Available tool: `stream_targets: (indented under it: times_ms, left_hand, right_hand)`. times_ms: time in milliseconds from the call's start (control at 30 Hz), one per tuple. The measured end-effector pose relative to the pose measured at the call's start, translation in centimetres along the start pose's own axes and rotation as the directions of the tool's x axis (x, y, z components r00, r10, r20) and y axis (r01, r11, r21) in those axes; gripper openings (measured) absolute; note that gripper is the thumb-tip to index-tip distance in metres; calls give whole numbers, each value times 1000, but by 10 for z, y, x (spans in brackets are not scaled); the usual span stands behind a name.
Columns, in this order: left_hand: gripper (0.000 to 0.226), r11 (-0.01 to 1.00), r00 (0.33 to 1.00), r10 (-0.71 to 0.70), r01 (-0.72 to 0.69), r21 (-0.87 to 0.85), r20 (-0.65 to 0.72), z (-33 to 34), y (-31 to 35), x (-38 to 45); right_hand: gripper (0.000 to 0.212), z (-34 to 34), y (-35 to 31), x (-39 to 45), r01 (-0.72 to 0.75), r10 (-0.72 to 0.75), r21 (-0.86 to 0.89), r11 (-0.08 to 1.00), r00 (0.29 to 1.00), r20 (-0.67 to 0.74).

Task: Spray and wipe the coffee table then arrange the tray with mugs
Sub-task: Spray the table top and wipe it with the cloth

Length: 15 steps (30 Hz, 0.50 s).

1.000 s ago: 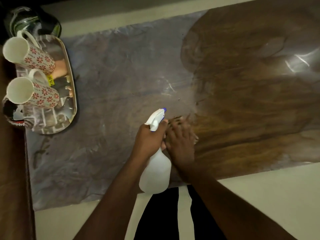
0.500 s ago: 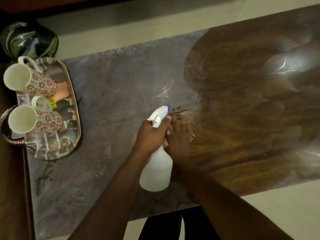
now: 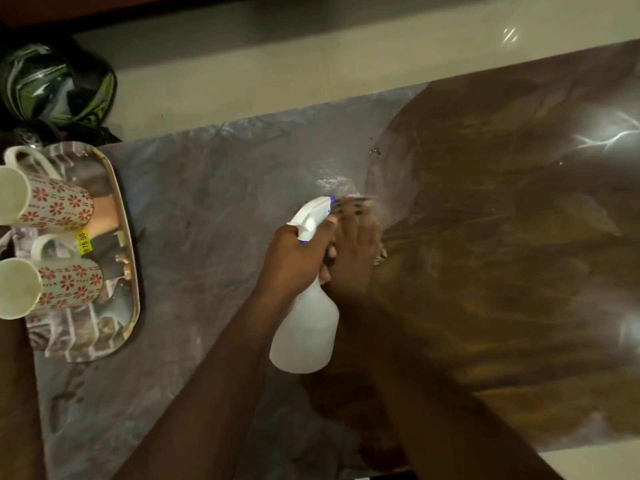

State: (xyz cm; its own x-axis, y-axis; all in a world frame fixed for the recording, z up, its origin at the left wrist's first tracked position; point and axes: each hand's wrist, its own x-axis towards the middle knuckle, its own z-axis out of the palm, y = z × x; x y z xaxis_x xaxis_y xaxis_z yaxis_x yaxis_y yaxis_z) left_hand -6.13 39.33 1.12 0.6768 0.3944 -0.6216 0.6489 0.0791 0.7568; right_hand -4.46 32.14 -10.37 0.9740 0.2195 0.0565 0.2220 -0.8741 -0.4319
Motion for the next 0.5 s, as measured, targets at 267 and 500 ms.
stream_targets:
  times_ms: [267,500]
  left_hand:
    - [20,999,999,-46,46,4,7,18,20,21]
    - [12,1000,1000,10,-10,9,-20,33,32,36]
  right_hand:
    - [55,-40,120,48,357,-334,-141,923,928,163]
    - [50,-3,42,87,146,-145,-7,989,986,79]
